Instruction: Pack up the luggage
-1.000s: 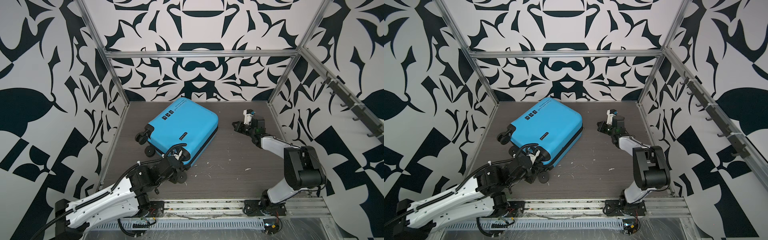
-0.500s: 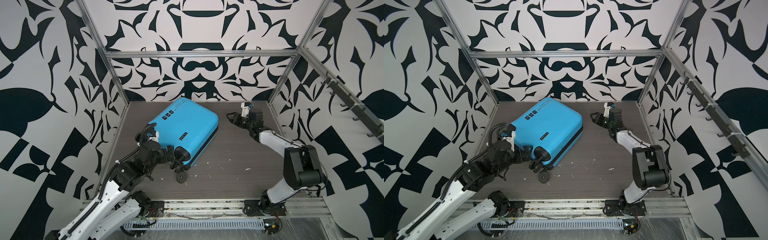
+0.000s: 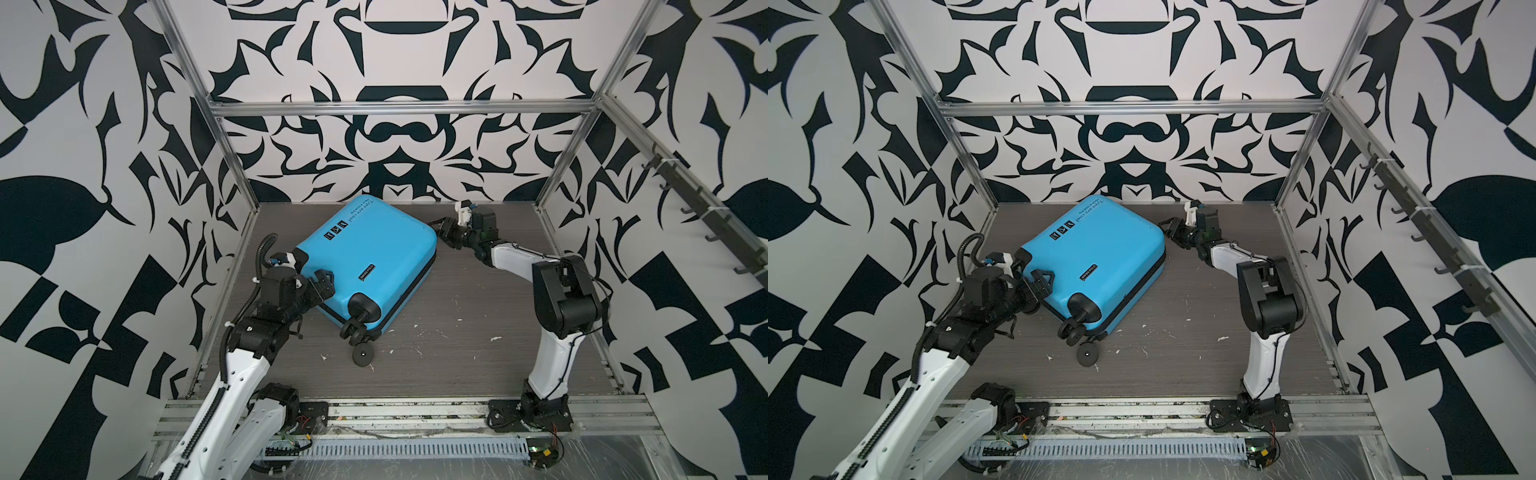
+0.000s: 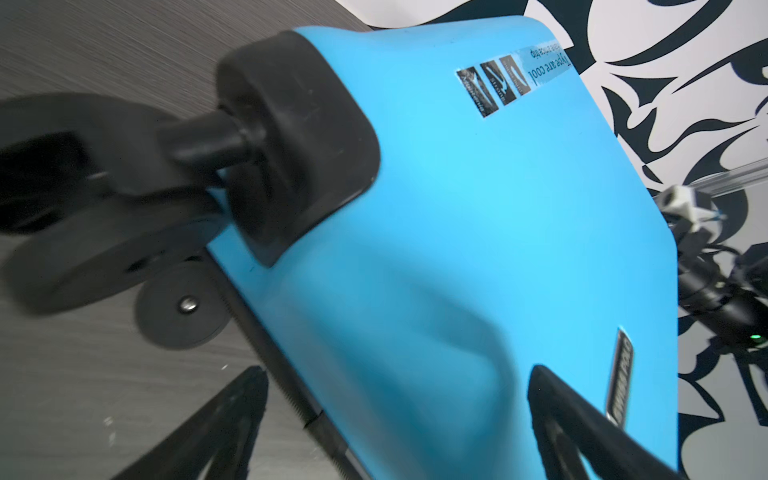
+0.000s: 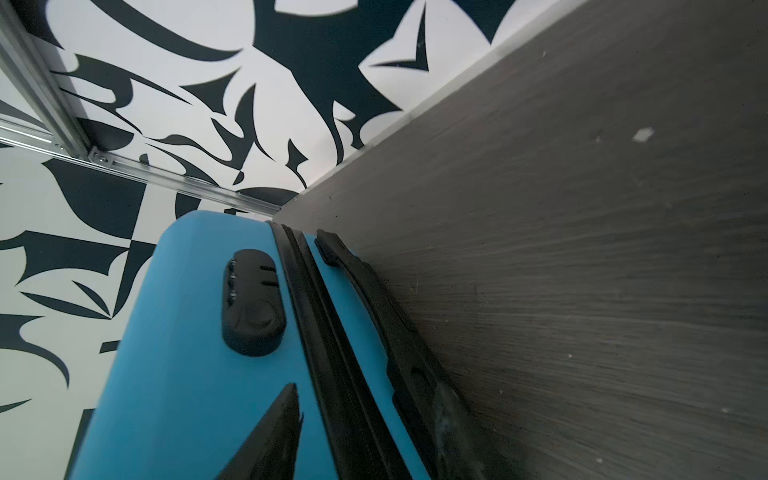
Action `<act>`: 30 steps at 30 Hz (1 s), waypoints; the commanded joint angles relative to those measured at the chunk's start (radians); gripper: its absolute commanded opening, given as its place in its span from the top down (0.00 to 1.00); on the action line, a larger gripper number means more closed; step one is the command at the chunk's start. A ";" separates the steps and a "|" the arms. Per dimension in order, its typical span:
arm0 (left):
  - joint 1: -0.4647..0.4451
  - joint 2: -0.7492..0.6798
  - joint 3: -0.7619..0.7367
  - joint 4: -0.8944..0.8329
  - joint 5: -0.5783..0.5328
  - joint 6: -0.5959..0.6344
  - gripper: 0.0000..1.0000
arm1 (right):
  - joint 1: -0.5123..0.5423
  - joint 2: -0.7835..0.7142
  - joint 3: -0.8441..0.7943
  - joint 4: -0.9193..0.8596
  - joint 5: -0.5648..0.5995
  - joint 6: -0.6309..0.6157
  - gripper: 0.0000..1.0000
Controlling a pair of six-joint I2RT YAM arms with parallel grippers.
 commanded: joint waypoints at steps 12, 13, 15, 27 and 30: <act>0.124 0.143 -0.023 0.219 0.190 0.030 0.01 | 0.086 -0.174 -0.239 0.266 -0.076 0.101 0.52; 0.130 0.151 -0.020 0.226 0.195 0.038 0.01 | 0.095 -0.194 -0.261 0.264 -0.071 0.099 0.52; 0.143 0.170 -0.012 0.244 0.228 0.053 0.01 | 0.117 -0.234 -0.303 0.266 -0.062 0.092 0.53; 0.160 0.353 0.108 0.289 0.407 0.158 0.01 | 0.333 -0.493 -0.554 0.194 0.078 0.027 0.53; 0.161 0.397 0.148 0.299 0.458 0.185 0.02 | 0.401 -0.569 -0.613 0.149 0.139 0.004 0.54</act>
